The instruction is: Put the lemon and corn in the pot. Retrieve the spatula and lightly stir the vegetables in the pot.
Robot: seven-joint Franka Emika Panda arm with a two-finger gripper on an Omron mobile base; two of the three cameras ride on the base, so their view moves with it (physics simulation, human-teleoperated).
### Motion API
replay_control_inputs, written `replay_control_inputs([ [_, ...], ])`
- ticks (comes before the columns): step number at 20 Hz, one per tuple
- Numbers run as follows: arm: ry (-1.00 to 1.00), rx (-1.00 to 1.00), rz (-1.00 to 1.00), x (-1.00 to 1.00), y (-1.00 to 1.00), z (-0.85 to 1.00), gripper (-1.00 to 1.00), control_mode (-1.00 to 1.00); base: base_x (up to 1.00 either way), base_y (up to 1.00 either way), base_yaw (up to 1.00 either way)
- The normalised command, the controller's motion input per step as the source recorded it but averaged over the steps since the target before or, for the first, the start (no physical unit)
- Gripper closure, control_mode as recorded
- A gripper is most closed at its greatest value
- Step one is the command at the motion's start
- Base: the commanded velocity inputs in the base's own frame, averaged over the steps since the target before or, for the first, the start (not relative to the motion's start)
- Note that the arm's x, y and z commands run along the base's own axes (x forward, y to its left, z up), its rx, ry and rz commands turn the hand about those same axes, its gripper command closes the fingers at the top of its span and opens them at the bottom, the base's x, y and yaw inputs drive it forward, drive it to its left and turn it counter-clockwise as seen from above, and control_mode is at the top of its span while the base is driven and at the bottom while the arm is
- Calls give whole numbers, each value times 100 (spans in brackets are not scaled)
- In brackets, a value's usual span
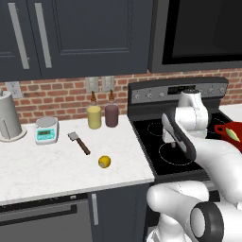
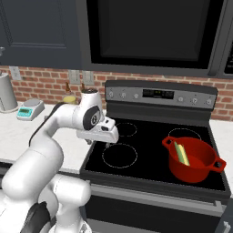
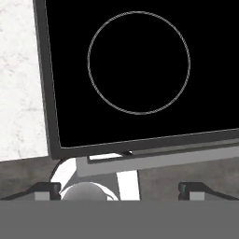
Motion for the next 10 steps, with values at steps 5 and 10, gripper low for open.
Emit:
replay_control_inputs([
  [5, 1, 0, 0, 1, 0, 0, -100, -100, 0, 0, 0],
  [10, 0, 0, -5, 36, 64, -28, -100, -100, 0, 0, 0],
])
